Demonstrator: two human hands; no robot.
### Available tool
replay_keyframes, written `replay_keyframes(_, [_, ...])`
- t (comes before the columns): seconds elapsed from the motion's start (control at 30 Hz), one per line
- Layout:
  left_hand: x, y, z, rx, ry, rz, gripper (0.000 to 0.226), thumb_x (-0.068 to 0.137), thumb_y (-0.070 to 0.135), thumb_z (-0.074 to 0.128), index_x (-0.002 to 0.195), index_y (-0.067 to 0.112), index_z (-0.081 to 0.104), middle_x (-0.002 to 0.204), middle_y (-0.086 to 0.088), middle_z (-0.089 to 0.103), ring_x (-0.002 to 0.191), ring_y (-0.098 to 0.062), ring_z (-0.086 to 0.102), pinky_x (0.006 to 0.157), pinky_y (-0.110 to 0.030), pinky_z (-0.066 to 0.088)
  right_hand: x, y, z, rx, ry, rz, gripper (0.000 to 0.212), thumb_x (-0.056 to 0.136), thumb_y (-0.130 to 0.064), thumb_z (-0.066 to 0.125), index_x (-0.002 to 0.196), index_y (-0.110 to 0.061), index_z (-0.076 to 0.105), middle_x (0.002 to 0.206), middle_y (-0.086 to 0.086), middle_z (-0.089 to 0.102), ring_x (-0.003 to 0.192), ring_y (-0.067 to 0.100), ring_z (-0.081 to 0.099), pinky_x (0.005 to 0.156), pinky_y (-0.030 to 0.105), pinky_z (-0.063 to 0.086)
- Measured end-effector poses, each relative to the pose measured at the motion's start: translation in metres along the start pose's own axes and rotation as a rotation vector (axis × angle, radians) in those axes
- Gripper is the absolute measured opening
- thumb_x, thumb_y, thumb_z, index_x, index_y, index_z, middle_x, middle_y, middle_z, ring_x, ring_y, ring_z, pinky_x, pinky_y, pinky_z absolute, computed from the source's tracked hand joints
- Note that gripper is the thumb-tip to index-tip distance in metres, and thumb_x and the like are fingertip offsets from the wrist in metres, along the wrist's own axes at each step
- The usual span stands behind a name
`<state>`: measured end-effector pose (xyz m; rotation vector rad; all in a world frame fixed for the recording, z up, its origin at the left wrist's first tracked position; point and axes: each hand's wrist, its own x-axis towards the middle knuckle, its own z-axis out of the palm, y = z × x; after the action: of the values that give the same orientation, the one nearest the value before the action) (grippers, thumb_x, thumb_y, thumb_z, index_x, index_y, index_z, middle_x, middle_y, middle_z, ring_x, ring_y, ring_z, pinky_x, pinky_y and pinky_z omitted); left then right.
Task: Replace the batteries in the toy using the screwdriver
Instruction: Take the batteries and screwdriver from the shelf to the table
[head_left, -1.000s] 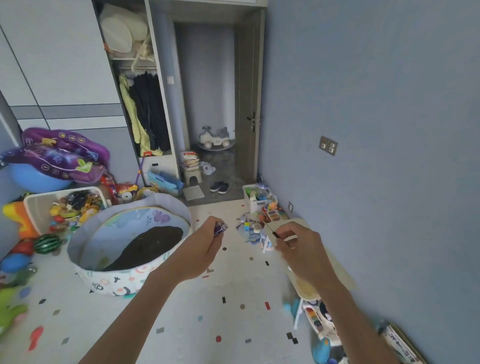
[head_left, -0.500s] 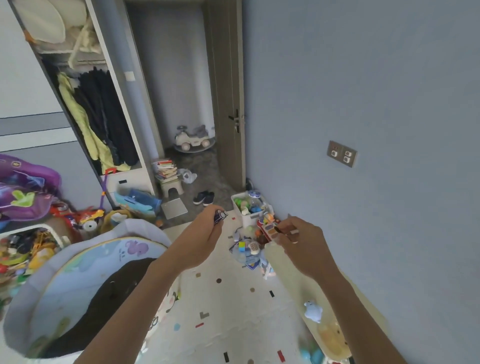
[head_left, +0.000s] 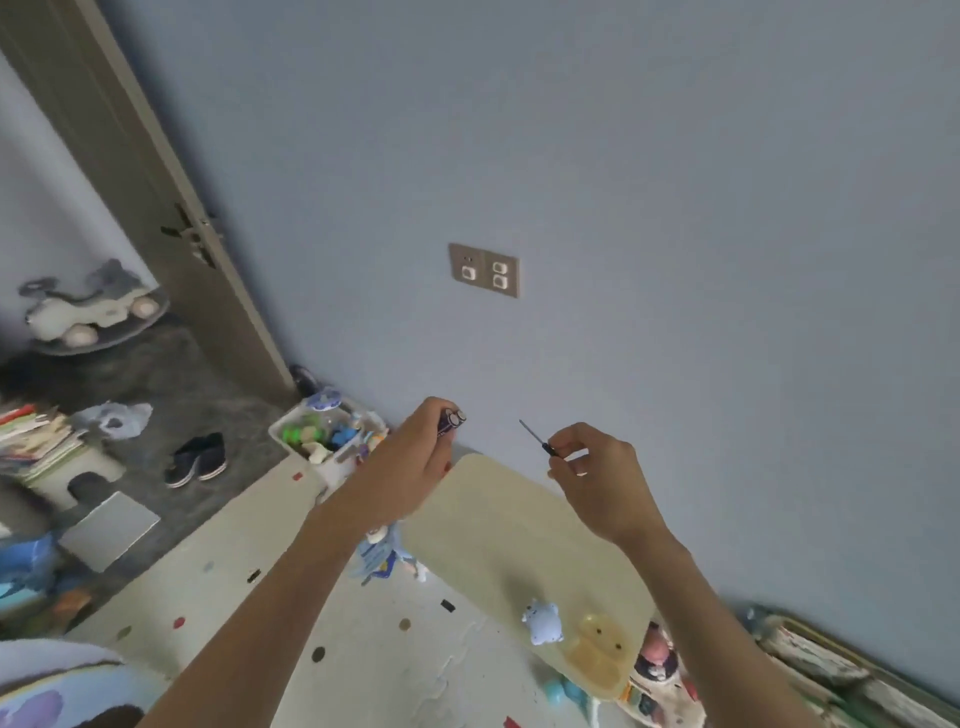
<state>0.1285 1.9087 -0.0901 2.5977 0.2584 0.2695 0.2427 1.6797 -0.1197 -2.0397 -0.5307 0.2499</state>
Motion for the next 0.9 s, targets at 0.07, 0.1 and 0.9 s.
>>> replay_keyframes(0.07, [0.041,-0.004,0.025,-0.006,-0.078,0.096,0.019,0.114,0.024,0.042,0.131,0.017,0.048,0.088,0.005,0.056,0.075,-0.008,0.059,0.070,-0.030,0.045,0.012,0.020,-0.007,-0.017,0.081,0.081,0.017,0.096,-0.010,0.062,0.103,-0.024,0.069,0.102,-0.009,0.073,0.081,0.014,0.077,0.057,0.032,0.059])
replay_keyframes(0.1, [0.059,-0.006,0.038,-0.011,-0.125,0.132,0.020,0.114,0.025,0.042,0.132,0.019,0.047,0.089,0.003,0.056,0.076,-0.016,0.061,0.072,-0.036,0.047,0.016,0.031,-0.010,-0.029,0.119,0.117,0.018,0.096,-0.009,0.063,0.104,-0.024,0.069,0.101,-0.008,0.073,0.081,0.014,0.077,0.060,0.036,0.062])
replay_keyframes(0.9, [0.166,-0.269,0.655,0.267,-0.637,0.536,0.030,0.110,0.008,0.039,0.137,0.014,0.050,0.133,-0.007,0.061,0.114,-0.027,0.062,0.100,-0.043,0.051,0.069,0.577,0.200,-0.352,0.307,0.344,0.019,0.096,-0.011,0.065,0.112,-0.021,0.068,0.104,-0.007,0.074,0.087,0.016,0.074,0.082,0.042,0.062])
